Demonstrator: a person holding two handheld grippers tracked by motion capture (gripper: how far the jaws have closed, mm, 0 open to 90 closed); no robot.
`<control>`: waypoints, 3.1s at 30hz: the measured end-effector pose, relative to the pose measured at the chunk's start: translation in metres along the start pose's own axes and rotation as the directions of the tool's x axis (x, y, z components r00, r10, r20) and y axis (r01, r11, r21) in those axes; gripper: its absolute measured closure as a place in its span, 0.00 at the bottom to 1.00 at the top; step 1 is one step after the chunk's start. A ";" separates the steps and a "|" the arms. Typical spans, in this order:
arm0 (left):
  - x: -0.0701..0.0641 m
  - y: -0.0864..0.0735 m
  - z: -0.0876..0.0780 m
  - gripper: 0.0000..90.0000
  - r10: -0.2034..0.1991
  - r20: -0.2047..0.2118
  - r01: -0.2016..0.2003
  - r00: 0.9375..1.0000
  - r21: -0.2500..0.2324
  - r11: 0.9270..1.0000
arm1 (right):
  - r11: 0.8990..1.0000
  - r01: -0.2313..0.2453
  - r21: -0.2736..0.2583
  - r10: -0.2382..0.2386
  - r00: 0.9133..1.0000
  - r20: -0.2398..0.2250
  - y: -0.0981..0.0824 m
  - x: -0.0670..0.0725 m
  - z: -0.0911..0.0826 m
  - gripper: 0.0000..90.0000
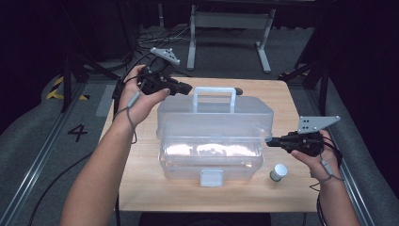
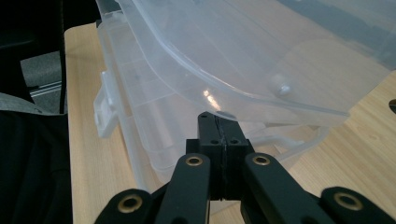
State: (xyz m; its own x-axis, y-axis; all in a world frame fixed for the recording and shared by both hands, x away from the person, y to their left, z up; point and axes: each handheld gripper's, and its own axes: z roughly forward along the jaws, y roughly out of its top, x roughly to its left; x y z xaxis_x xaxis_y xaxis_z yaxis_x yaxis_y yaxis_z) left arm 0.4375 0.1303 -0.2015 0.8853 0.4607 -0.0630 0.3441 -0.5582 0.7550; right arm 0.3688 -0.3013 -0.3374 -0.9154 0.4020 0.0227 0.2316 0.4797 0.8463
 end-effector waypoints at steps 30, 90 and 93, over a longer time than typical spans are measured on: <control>-0.032 -0.068 -0.055 1.00 -0.027 -0.002 0.026 1.000 -0.116 0.993 | 0.997 -0.014 -0.079 0.018 0.999 0.052 0.019 -0.012 0.000 1.00; -0.016 -0.151 0.014 1.00 -0.136 -0.109 0.093 0.985 -0.332 0.939 | 0.989 -0.017 -0.149 0.034 0.993 0.111 0.025 -0.017 0.003 1.00; -0.014 -0.150 0.015 1.00 -0.129 -0.103 0.088 0.986 -0.336 0.938 | 0.988 -0.015 -0.153 0.032 0.993 0.113 0.026 -0.018 0.003 1.00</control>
State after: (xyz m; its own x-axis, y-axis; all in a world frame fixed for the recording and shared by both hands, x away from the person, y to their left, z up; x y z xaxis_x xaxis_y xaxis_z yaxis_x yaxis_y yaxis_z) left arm 0.3783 0.1972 -0.3233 0.7963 0.5978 -0.0923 0.2954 -0.2511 0.9218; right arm 0.3924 -0.2934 -0.3174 -0.8642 0.5030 -0.0102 0.1919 0.3483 0.9175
